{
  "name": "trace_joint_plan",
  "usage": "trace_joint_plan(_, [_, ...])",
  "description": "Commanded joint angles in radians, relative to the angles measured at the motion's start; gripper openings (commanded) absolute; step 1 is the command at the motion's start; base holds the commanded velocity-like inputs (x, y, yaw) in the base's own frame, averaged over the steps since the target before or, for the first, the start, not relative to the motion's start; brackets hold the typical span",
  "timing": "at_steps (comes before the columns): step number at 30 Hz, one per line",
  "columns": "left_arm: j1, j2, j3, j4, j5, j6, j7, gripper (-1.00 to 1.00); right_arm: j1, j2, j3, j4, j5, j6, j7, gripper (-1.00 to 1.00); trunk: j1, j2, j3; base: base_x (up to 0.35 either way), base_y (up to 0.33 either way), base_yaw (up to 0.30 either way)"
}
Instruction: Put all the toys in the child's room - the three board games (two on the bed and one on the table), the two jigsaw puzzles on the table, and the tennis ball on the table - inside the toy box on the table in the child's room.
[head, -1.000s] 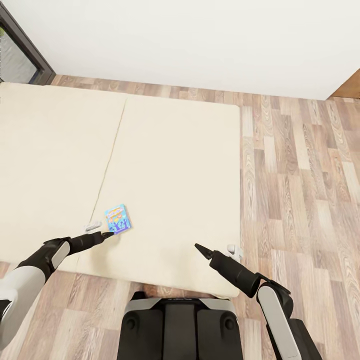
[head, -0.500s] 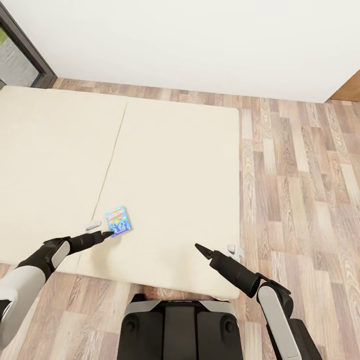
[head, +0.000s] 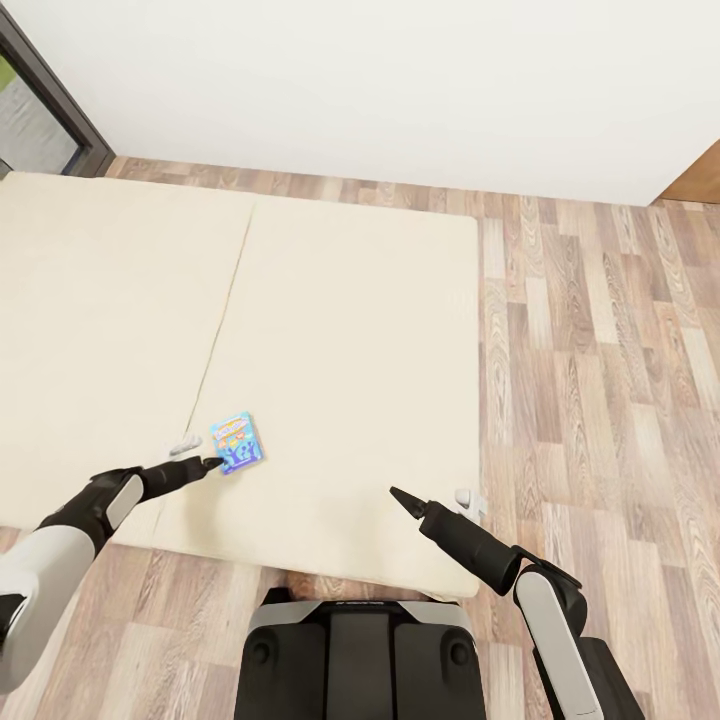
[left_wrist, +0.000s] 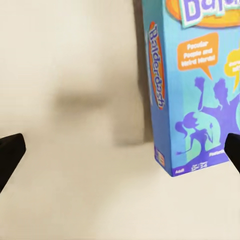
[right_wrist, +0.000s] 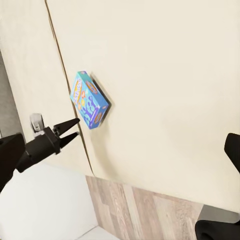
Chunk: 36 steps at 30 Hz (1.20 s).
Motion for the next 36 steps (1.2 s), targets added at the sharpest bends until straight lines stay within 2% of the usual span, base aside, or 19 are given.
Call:
trace_joint_plan(1, [-0.001, -0.001, 0.003, -0.008, 0.006, 0.008, 0.028, 1.00, 0.000, 0.001, -0.001, -0.001, 0.001, 0.005, 0.002, 1.00, 0.001, -0.001, -0.001, 0.000, 0.000, 0.000])
trace_joint_plan(8, [-0.004, -0.004, 0.003, -0.030, 0.008, -0.003, 0.111, 1.00, 0.000, 0.002, 0.000, -0.001, 0.001, 0.005, -0.005, 1.00, 0.001, -0.001, -0.001, 0.000, 0.000, 0.000])
trace_joint_plan(11, [-0.004, -0.008, 0.003, -0.041, 0.008, -0.006, 0.122, 1.00, 0.000, 0.003, 0.002, -0.001, 0.001, 0.005, -0.007, 1.00, 0.001, -0.001, -0.001, 0.000, 0.000, 0.000])
trace_joint_plan(21, [-0.004, -0.022, 0.003, -0.055, 0.008, -0.040, 0.134, 1.00, 0.000, 0.002, 0.005, -0.001, 0.002, 0.014, -0.012, 1.00, 0.001, -0.001, -0.001, 0.000, 0.000, 0.000])
trace_joint_plan(29, [-0.004, -0.051, -0.003, -0.056, 0.008, -0.076, 0.126, 1.00, 0.000, 0.000, 0.000, 0.000, -0.002, 0.014, -0.012, 1.00, 0.001, -0.001, -0.001, 0.000, 0.000, 0.000])
trace_joint_plan(36, [-0.004, -0.053, -0.005, -0.056, 0.011, -0.081, 0.117, 1.00, 0.000, -0.001, 0.000, -0.001, -0.003, 0.012, -0.010, 1.00, 0.001, -0.001, -0.001, 0.000, 0.000, 0.000])
